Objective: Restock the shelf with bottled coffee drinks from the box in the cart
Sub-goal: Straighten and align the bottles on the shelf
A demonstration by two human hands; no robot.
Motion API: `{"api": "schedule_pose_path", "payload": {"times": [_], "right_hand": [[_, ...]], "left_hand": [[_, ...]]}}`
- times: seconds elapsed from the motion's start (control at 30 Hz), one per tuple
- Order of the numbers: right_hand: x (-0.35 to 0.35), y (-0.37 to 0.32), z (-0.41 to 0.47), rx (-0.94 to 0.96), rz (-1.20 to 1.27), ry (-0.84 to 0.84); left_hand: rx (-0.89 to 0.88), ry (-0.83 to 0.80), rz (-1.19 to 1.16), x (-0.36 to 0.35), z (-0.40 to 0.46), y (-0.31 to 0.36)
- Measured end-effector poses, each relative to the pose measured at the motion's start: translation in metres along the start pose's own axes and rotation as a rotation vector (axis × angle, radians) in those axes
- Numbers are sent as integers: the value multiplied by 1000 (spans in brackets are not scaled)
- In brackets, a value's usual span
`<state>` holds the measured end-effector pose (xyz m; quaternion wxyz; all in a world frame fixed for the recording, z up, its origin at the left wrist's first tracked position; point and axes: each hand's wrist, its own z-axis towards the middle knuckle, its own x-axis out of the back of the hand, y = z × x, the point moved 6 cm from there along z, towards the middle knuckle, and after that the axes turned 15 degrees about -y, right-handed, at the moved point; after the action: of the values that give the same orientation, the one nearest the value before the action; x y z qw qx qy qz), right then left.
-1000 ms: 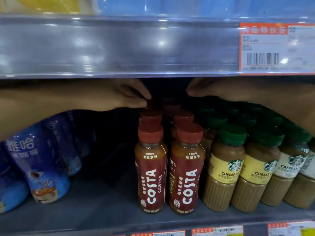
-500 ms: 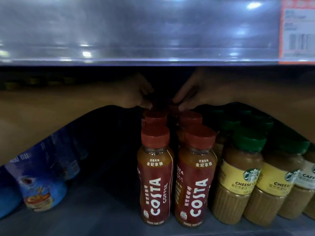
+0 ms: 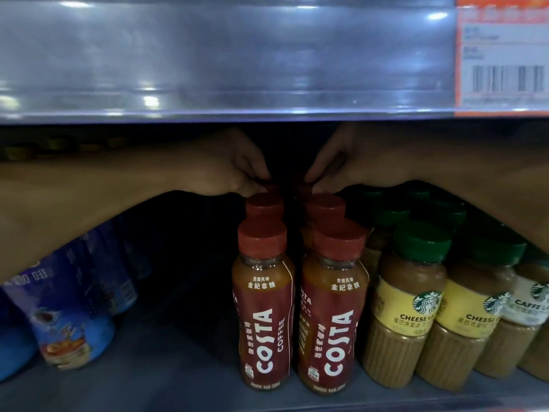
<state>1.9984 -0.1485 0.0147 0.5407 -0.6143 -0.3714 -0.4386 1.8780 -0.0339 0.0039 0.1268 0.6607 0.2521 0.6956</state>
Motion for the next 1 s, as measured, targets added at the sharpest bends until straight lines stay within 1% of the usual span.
{"api": "schedule_pose_path", "payload": {"times": [0.23, 0.37, 0.43, 0.53, 0.6, 0.67, 0.73, 0.8, 0.9, 1.0], "right_hand": [[-1, -4, -4, -11, -22, 6], [-4, 2, -1, -6, 12, 8], [-7, 5, 0, -1, 22, -17], [-11, 5, -2, -2, 70, -25], [-13, 4, -7, -44, 123, -20], [-13, -1, -11, -103, 126, 28], [-14, -11, -17, -163, 52, 84], [-17, -28, -23, -196, -83, 97], [-27, -55, -33, -217, -134, 68], [-36, -74, -43, -290, -188, 100]], "left_hand": [[-4, -1, 25, -2, -4, 2], [-4, 2, -22, -6, -3, 1], [8, -13, -23, -7, -4, 1], [38, -40, 58, -9, -9, 6], [69, 13, 136, -8, -13, 10], [88, 106, 209, -6, -21, 15], [84, 159, 311, -7, -31, 23], [66, 168, 364, -11, -42, 31], [75, 195, 420, -16, -56, 37], [115, 175, 441, -23, -71, 29]]}}
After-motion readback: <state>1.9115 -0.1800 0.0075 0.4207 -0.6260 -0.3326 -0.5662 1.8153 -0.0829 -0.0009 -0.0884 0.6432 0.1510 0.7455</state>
